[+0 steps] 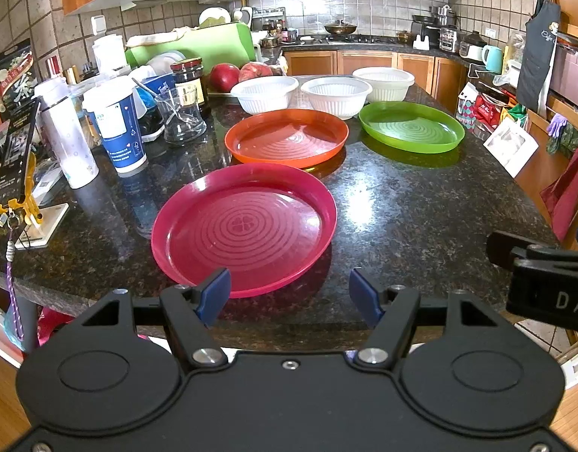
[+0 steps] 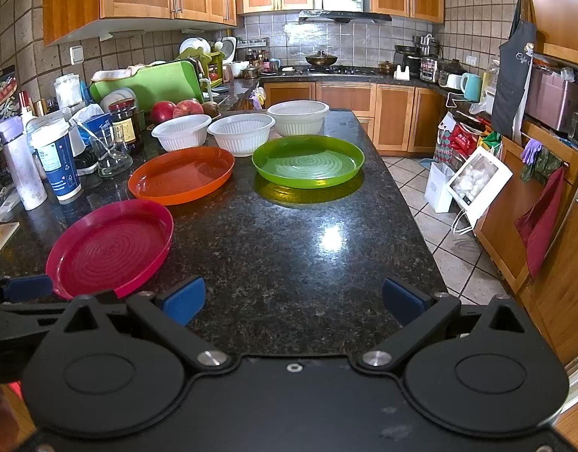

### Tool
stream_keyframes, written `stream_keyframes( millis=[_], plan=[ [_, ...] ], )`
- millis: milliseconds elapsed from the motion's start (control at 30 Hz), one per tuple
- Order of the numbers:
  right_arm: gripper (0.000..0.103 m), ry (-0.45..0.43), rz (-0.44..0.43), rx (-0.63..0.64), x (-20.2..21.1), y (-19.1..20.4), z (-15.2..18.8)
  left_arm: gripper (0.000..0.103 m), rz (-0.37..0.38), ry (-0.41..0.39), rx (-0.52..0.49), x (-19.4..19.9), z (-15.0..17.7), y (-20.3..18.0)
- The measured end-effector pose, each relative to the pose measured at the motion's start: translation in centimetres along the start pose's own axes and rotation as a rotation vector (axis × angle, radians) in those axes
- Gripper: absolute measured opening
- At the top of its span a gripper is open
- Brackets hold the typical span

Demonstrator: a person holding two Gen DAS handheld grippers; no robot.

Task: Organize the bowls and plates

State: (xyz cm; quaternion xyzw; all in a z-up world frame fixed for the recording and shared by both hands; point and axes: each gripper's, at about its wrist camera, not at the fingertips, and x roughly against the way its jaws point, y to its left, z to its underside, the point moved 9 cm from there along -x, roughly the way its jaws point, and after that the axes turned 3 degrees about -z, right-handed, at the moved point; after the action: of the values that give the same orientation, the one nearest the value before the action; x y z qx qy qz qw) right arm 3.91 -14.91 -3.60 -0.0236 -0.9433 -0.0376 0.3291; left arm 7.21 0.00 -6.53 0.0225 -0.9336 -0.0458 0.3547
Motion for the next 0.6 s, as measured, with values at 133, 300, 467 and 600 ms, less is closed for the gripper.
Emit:
stream_keyframes(
  millis=[133,300,467,600],
  plan=[
    [0.103,-0.001,0.001,0.001,0.1,-0.06,0.02,0.071,0.001,0.0,0.0,0.0,0.0,-0.01],
    [0.103,-0.006,0.001,0.002,0.24,-0.1,-0.04,0.071,0.0,-0.004,0.002,0.17,-0.11,0.13],
    [0.103,-0.016,0.004,0.002,0.43,-0.11,-0.13,0.071,-0.001,-0.009,-0.001,0.34,-0.1,0.24],
    [0.103,-0.053,0.011,0.007,0.85,-0.12,-0.42,0.071,-0.009,-0.019,0.0,0.59,0.0,0.55]
  ],
)
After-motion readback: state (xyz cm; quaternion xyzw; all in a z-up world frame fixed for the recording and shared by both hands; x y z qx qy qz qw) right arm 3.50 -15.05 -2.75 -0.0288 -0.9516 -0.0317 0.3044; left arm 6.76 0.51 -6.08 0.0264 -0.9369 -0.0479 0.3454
